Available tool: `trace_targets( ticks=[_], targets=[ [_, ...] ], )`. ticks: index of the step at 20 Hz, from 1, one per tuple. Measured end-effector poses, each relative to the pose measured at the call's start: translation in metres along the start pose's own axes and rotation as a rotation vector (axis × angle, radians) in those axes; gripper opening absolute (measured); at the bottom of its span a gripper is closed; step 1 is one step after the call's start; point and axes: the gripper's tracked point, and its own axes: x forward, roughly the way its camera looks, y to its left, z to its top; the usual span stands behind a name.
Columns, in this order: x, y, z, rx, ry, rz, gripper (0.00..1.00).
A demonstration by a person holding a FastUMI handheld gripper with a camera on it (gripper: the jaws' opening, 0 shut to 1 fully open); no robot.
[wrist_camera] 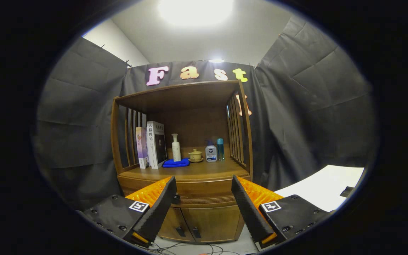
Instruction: Pull open the drawer, take out the items inside it, and place them on the countertop above the cabinet.
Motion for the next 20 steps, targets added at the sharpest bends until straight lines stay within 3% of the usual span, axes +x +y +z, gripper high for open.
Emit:
trace_targets(
  ticks=[20],
  targets=[
    [0.009,0.012,0.002,0.023,-0.003,0.033,0.99]
  ],
)
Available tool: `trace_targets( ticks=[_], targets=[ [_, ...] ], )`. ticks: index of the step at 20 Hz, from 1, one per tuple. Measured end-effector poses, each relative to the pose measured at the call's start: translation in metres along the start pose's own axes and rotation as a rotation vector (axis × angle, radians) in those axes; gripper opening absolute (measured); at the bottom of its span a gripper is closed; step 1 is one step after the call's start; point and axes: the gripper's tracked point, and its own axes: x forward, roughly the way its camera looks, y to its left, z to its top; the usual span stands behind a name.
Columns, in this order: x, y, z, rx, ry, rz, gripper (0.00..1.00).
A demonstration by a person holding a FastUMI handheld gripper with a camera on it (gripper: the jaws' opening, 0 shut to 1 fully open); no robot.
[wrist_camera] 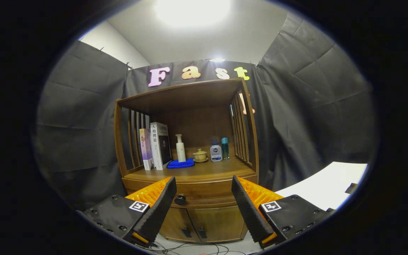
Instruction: Pull open the drawer, take out the items inside it, and place them on the countertop above the cabinet.
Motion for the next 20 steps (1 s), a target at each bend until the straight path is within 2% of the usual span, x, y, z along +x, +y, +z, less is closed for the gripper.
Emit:
trace_targets(
  ticks=[13,20],
  targets=[
    [0.073,0.037,-0.006,-0.075,-0.023,0.019,0.99],
    [0.123,0.066,-0.057,-0.074,0.063,0.025,0.99]
  ],
)
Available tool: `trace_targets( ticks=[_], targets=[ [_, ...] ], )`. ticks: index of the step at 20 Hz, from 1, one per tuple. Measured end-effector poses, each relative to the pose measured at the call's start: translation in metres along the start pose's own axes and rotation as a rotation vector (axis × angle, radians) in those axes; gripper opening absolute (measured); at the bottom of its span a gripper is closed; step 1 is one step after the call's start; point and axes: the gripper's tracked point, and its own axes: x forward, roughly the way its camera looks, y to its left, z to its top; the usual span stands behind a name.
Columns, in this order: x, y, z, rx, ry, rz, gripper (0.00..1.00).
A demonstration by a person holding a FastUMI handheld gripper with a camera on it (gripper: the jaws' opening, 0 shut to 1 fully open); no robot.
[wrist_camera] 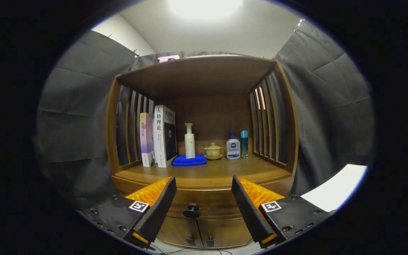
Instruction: Pull open the drawer, take out the items inside it, and place them on the countertop above the cabinet.
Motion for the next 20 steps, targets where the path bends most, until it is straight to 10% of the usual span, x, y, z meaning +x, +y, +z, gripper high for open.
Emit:
trace_targets(
  ticks=[12,20],
  targets=[
    [0.053,0.024,-0.085,0.002,0.142,-0.015,0.92],
    [0.066,0.028,-0.138,-0.014,0.252,-0.016,0.70]
  ],
)
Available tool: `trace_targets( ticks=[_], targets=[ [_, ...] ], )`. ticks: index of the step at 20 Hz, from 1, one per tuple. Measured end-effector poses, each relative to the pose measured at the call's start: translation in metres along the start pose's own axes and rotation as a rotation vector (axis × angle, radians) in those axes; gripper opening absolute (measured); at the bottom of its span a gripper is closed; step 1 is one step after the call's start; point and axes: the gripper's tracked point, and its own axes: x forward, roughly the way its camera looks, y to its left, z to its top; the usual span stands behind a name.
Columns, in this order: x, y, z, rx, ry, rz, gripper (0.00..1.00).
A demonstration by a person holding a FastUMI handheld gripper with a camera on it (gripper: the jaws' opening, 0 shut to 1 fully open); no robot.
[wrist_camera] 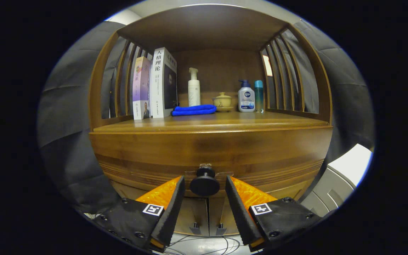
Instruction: Pull open the drawer, take out the items inside it, and place them on the countertop above the cabinet.
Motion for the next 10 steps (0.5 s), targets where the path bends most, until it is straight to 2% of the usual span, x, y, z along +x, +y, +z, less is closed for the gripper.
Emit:
trace_targets(
  ticks=[4,10],
  targets=[
    [0.008,-0.003,-0.003,-0.002,0.012,-0.010,0.53],
    [0.004,-0.001,-0.004,0.013,0.028,0.003,0.32]
  ],
)
